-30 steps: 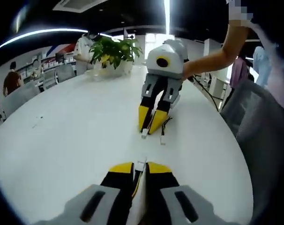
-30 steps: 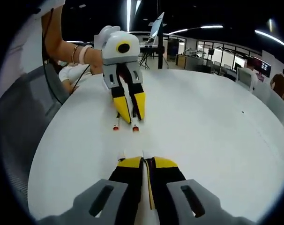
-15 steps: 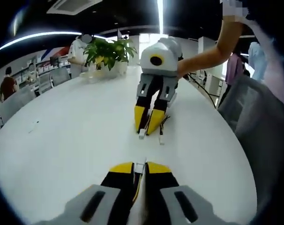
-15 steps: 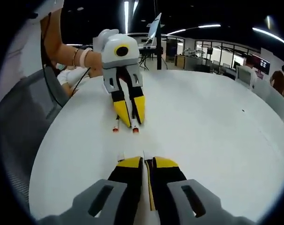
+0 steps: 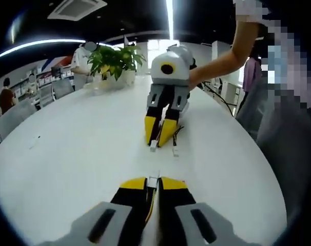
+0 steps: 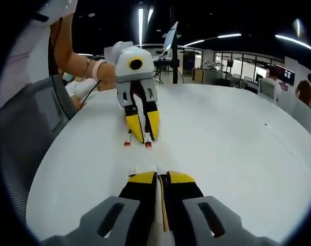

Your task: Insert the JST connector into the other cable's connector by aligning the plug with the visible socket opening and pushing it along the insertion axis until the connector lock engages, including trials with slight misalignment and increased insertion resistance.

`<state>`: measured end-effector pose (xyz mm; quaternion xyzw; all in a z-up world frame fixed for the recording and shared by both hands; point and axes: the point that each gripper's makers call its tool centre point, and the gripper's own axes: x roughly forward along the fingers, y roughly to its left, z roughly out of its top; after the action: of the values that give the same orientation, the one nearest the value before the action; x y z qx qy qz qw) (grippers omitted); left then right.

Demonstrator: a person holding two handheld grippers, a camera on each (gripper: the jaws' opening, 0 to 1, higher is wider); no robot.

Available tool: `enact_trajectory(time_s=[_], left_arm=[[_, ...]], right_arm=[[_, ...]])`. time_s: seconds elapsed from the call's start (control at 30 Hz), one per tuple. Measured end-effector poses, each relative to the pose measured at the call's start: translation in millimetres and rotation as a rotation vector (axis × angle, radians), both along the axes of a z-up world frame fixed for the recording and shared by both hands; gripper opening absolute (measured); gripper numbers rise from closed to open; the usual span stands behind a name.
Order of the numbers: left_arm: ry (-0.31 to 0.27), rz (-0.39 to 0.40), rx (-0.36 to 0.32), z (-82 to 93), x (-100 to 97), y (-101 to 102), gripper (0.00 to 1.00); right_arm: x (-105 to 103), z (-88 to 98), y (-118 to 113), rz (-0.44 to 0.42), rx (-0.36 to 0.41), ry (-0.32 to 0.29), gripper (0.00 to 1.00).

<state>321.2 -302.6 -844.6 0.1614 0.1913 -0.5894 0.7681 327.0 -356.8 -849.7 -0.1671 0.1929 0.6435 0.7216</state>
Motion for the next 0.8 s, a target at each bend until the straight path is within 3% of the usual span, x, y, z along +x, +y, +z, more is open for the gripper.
enact_trajectory(time_s=[0.27, 0.63, 0.8], left_arm=[[-0.036, -0.018, -0.019, 3.3, -1.0, -3.9, 0.00], [0.000, 0.003, -0.057, 5.7, -1.6, -6.6, 0.00], [0.008, -0.010, -0.034, 4.7, -0.5, -6.6, 0.00]], right_arm=[[-0.5, 2.3, 1.3, -0.014, 0.031, 0.012, 0.05], [-1.1, 2.7, 1.2, -0.005, 0.041, 0.012, 0.04], [-4.9, 4.0, 3.3, 0.021, 0.017, 0.002, 0.03]])
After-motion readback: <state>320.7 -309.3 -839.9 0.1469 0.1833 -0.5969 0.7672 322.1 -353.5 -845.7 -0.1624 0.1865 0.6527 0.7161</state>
